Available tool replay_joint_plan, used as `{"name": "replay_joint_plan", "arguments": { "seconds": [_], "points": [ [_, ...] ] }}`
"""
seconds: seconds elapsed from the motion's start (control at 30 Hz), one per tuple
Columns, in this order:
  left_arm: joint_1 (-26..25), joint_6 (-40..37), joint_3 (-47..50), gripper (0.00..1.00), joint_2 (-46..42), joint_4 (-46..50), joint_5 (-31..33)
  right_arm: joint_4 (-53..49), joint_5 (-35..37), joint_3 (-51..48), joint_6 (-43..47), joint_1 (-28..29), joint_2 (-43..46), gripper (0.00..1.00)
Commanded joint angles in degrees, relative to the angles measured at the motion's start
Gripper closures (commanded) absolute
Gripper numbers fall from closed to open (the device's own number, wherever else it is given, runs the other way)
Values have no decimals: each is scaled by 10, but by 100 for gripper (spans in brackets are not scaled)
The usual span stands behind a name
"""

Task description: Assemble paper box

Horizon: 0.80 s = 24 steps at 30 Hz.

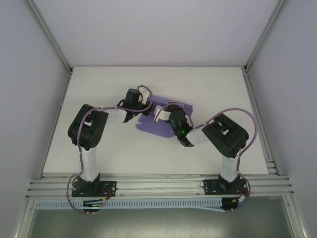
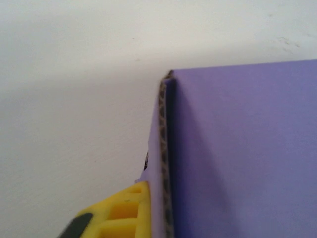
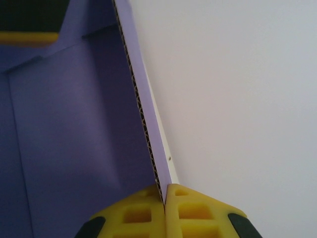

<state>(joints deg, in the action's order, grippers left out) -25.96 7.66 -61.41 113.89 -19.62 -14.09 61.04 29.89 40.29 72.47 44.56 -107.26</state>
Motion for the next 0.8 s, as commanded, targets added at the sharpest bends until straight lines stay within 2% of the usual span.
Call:
{"name": "replay_joint_plan", "arguments": {
  "seconds": [0.0, 0.1, 0.17, 0.2, 0.23, 0.27, 0.3, 0.33, 0.37, 0.5, 0.53, 0.63, 0.77],
  "points": [
    [-6, 78, -19, 100, 20, 2, 95, -85, -48, -14, -44, 16, 0, 100],
    [-23, 76, -37, 100, 28, 39, 150, -121, -41, -9, -83, 16, 14, 100],
    [-25, 71, -35, 100, 26, 46, 132, -147, -28, -1, -123, 14, 28, 99],
    [-25, 77, -25, 100, 20, 35, 113, -152, -16, 2, -140, 15, 34, 91],
    [-25, 78, -12, 100, 14, 22, 100, -146, 0, 3, -159, 15, 44, 80],
    [-25, 94, -2, 100, 6, 17, 93, -142, 19, 5, -187, 14, 60, 64],
    [-25, 102, 3, 100, 0, 18, 92, -152, 36, 10, -214, 15, 81, 39],
    [-25, 107, 6, 100, -6, 21, 86, -176, 47, 14, -242, 18, 108, 23],
    [-25, 112, 6, 100, -14, 21, 75, -229, 50, 22, -280, 19, 145, 2],
    [-25, 129, 28, 100, -56, 9, 23, -461, 23, 53, -485, 7, 292, 1],
    [-24, 136, 31, 100, -67, 8, 11, -519, -19, 51, -539, -7, 340, 1],
    [-23, 145, 40, 100, -90, -5, -59, -600, -162, 23, -614, -59, 448, 1],
    [-23, 149, 61, 100, -115, -44, -157, -690, -318, 20, -659, -143, 511, 1]
  ]
}}
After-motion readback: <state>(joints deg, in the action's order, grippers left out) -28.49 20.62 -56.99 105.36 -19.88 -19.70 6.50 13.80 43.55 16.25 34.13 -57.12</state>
